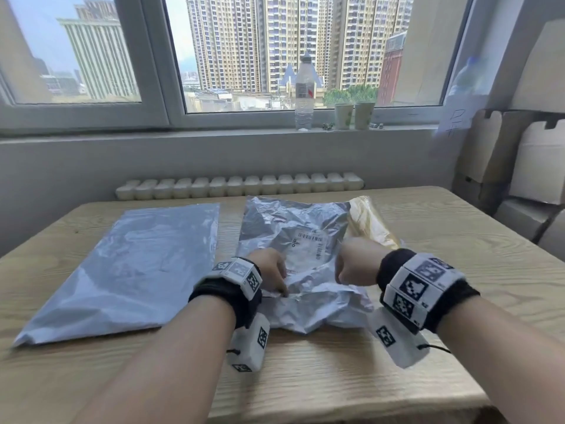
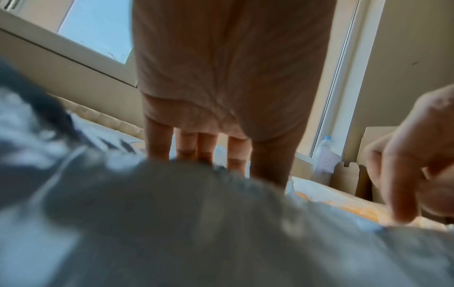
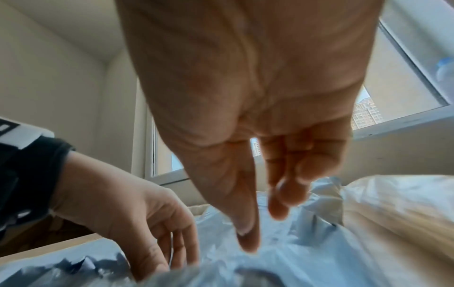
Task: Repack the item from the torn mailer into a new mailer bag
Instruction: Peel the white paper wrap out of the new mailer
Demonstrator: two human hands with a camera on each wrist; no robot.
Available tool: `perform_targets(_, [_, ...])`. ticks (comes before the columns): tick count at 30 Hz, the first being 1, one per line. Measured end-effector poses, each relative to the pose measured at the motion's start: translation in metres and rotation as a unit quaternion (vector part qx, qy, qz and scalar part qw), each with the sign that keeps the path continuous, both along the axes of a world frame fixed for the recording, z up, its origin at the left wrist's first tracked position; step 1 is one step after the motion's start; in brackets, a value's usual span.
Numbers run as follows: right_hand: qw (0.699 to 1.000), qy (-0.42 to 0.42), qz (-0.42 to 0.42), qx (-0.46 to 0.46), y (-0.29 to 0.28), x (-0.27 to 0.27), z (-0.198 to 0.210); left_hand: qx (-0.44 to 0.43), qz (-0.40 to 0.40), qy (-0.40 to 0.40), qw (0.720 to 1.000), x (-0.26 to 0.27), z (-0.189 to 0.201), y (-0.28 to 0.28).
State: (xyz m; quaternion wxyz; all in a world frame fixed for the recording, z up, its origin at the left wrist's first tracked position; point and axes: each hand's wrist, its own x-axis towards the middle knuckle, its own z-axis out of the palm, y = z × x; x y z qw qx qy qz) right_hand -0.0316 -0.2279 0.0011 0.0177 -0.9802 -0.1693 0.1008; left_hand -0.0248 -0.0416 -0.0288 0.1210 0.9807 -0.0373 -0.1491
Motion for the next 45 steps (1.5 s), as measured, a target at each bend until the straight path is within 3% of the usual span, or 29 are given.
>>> perform_targets(5, [0.997,-0.024,0.062,0.041,0.033,0.018,0.006,-0.078,0.017,0.085,0.993,0.013,0.014,0.007])
perform_targets(9, [0.998,0.008,0.064,-0.008,0.039,0.03,-0.02,-0.054,0.032,-0.009,0.998,0.018,0.003,0.004])
perform_targets(12, [0.997,0.041,0.041,-0.043,0.035,0.037,-0.028,-0.092,0.065,-0.047,0.993,0.027,-0.01,0.01])
perform_targets(18, [0.988,0.118,0.005,-0.1,0.031,0.051,-0.015,-0.22,0.114,0.088,0.965,0.037,-0.014,0.026])
perform_targets(24, [0.991,0.011,0.055,0.122,0.07,0.06,-0.008,-0.219,0.107,0.105,0.964,0.04,-0.013,0.03])
perform_targets(28, [0.994,0.021,0.053,0.094,0.074,0.061,-0.029,-0.301,0.122,0.146,0.934,0.041,-0.014,0.034])
perform_targets(34, [0.996,0.037,0.06,0.06,0.079,0.065,-0.038,-0.392,0.141,0.146,0.897,0.038,-0.018,0.042])
perform_targets(45, [0.984,0.108,0.038,0.134,0.073,0.071,-0.038,-0.306,0.085,0.078,0.945,0.04,-0.021,0.036])
